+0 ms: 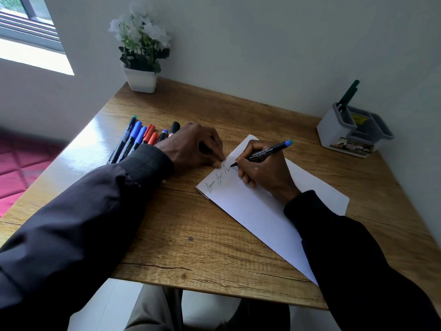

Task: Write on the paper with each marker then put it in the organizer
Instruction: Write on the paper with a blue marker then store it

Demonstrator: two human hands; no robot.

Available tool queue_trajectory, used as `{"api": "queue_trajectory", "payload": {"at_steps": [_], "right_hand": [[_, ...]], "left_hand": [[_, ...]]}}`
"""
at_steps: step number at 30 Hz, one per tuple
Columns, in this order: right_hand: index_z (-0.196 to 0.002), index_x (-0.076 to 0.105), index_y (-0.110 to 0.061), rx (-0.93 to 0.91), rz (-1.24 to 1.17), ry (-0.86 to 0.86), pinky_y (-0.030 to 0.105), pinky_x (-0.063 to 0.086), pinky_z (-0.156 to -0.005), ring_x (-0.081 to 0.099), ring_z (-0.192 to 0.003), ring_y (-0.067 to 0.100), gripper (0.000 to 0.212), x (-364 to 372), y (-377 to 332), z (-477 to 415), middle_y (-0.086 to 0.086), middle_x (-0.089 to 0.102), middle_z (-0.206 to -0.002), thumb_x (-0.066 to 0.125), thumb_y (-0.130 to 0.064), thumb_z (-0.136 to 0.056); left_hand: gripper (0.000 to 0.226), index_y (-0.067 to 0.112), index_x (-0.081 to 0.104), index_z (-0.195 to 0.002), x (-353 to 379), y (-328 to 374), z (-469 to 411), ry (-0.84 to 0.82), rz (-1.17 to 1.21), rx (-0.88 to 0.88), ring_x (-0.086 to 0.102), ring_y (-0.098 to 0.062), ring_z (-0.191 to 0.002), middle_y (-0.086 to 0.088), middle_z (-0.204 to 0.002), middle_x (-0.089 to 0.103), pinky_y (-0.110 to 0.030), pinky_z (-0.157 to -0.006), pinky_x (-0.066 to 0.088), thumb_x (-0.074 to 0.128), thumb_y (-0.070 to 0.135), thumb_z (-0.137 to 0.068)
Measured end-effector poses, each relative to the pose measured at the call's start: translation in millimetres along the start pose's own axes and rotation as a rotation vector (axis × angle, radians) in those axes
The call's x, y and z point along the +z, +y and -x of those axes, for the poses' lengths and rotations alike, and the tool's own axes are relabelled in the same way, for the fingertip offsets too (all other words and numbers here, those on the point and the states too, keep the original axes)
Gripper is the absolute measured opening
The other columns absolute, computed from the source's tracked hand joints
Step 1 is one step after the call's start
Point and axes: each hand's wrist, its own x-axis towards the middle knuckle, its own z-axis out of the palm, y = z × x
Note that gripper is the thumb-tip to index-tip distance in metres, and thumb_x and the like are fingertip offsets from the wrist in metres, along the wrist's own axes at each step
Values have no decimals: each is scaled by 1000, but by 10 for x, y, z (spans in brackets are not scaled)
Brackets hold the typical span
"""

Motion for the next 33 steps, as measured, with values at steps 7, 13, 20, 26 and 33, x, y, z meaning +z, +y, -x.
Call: {"api": "queue_trajectory", "payload": {"at_steps": [7, 13, 20, 26, 33], "right_hand": [[-77, 62, 0, 14, -5, 27, 30, 49, -40, 61, -45, 28, 14, 4, -8, 5, 21, 67, -62, 68, 3, -89], [-77, 63, -2, 8, -5, 33, 30, 50, -41, 62, -46, 27, 15, -3, -13, 4, 20, 68, -63, 69, 2, -90], [-75, 61, -2, -35, -36, -71, 29, 49, -41, 62, -45, 31, 19, -32, -45, 61, 23, 67, -63, 67, 7, -91], [-77, 61, 9, -56, -11, -114, 27, 47, -41, 62, -44, 26, 15, -31, -55, 104, 21, 67, -61, 67, 6, -90], [-72, 64, 5, -54, 10, -129, 19, 44, -42, 60, -43, 18, 16, -15, -103, 117, 19, 66, -59, 68, 12, -86]], "left_hand": [[18, 16, 80, -99, 2, -5, 3, 16, 2, 29, 63, -1, -104, 7, -114, 68, -1, -84, 46, 80, 15, -81], [19, 15, 80, -101, -11, -16, -3, 0, 3, 19, 60, 2, -104, 7, -116, 67, -1, -83, 47, 79, 14, -82], [20, 15, 79, -102, -8, -11, -2, -3, 4, 13, 62, -2, -103, 6, -118, 66, -2, -83, 48, 78, 13, -83], [21, 17, 79, -103, -8, -13, -10, -7, -6, 12, 63, -5, -104, 7, -118, 66, -2, -82, 49, 79, 14, -82], [22, 17, 79, -105, -9, -23, -8, -3, -9, 9, 63, -7, -106, 7, -119, 65, -2, -83, 48, 78, 15, -83]]}}
